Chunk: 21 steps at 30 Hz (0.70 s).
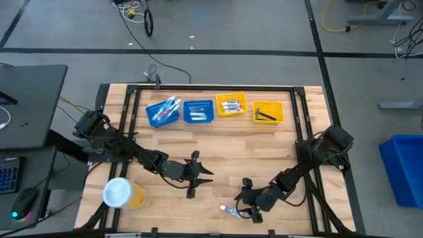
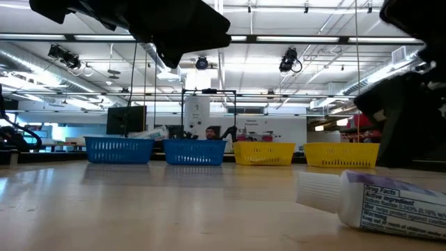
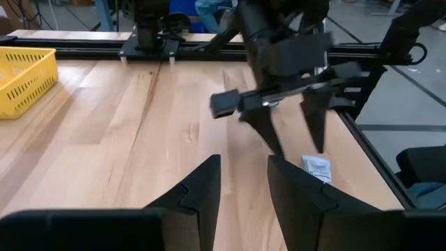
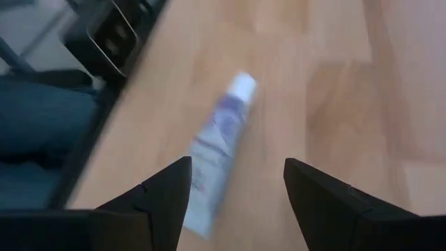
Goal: Pick & Place Travel size toiletries
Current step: Put the white toothpaste into the left yellow bin
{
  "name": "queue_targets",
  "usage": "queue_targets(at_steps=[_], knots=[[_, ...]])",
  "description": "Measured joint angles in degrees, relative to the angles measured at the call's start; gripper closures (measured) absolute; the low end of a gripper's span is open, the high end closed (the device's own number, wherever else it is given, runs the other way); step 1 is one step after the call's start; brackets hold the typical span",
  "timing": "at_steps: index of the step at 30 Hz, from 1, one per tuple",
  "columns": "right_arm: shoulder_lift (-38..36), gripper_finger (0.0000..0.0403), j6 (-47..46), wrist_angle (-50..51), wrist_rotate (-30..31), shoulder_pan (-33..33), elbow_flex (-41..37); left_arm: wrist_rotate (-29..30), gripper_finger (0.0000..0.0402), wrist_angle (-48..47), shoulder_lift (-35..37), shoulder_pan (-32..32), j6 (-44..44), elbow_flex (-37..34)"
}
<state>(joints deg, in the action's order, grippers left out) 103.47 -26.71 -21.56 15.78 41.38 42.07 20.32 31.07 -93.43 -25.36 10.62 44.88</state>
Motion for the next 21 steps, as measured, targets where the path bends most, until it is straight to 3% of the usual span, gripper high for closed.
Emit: queue_targets(at_steps=[14, 21], knots=[[8.42, 0.0142, 1.61, 7.35, -0.46, 0.43, 10.47, -0.23, 0.0276, -0.24, 0.0, -0.02, 0.07, 0.0], [8.88, 0.0172, -1.35, 10.33, -0.58, -0.91, 11.84, -0.23, 0.0276, 0.09, 0.0, -0.07, 0.07, 0.0]])
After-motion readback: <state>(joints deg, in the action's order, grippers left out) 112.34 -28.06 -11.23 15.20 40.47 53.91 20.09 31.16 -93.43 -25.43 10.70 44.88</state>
